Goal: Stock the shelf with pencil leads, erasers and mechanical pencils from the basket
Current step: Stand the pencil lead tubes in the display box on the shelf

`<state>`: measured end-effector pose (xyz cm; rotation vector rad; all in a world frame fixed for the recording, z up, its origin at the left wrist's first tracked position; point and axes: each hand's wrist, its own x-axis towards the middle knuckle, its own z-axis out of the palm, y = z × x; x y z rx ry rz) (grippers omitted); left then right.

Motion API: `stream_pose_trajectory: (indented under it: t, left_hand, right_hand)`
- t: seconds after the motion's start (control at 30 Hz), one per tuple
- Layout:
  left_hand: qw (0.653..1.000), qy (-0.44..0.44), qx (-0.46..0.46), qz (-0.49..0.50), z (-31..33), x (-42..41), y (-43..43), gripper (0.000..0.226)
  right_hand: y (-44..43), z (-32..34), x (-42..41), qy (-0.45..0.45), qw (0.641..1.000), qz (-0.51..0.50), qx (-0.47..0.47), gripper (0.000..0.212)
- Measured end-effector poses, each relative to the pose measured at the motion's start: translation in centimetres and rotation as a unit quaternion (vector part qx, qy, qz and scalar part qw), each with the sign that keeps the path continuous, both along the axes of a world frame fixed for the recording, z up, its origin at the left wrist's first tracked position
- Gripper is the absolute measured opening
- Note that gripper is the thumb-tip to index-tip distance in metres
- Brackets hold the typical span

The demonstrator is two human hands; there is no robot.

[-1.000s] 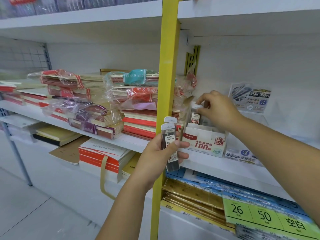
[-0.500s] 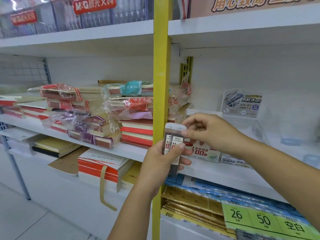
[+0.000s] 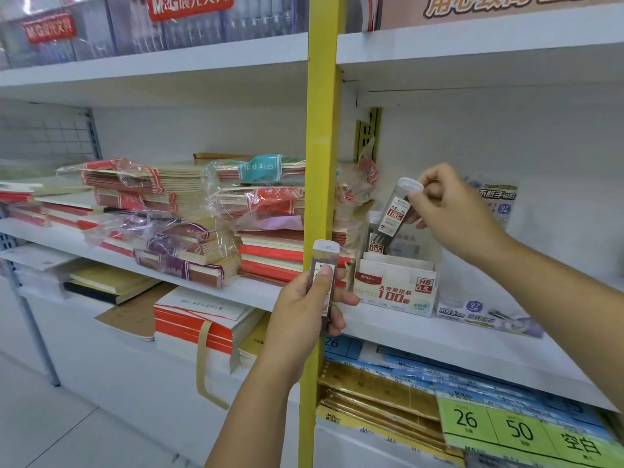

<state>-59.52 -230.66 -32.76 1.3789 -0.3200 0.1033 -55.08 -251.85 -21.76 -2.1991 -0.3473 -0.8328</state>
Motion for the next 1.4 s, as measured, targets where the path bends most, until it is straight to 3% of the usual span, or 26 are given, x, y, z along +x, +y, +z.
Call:
stream_pose_trajectory:
  t: [0.13,0.53,0.73,0.87,0.97,1.07,1.2,1.33,1.4]
  left_hand:
    - [1.000,-0.001,0.007,-0.002,0.0,0.1,0.2,0.030]
    - [0.999,-0.003,0.010,-0.039,0.0,-0.1,0.2,0.024]
    - [0.998,-0.022,0.031,-0.047,-0.1,0.0,-0.3,0.020]
    - [0.998,-0.032,0.037,-0.037,0.0,0.2,-0.7,0.018]
    - [0.998,-0.036,0.041,-0.033,-0.1,0.4,-1.3,0.017]
    - [0.998,-0.043,0.047,-0.014,-0.1,0.4,-2.1,0.013]
    - [0.998,-0.053,0.035,0.004,0.1,0.5,-3.5,0.012]
    - [0.989,-0.120,0.072,0.052,0.1,0.8,-5.0,0.017]
    - [0.953,-0.199,0.178,0.145,-0.3,1.3,-5.4,0.036]
  right_hand:
    - [0.4,-1.1,1.1,-0.005,0.996,-0.010,-0.084,0.007]
    - [0.9,-1.6,3.3,0.003,0.994,-0.011,-0.110,0.017]
    - [1.0,-3.0,3.7,-0.032,0.968,-0.091,-0.231,0.014]
    - [0.5,-2.3,3.1,-0.001,0.963,-0.115,-0.245,0.020]
    - [0.2,-1.7,1.4,-0.014,0.978,-0.077,-0.196,0.020]
    - [0.4,-1.6,-1.3,0.034,0.995,0.020,-0.090,0.013]
    - [1.3,-2.0,-4.1,0.129,0.977,0.165,-0.044,0.023]
    - [0.7,-1.8,-4.0,0.104,0.983,0.148,0.016,0.022]
    - [-0.4,-0.6,-3.4,0.070,0.985,0.122,0.095,0.023]
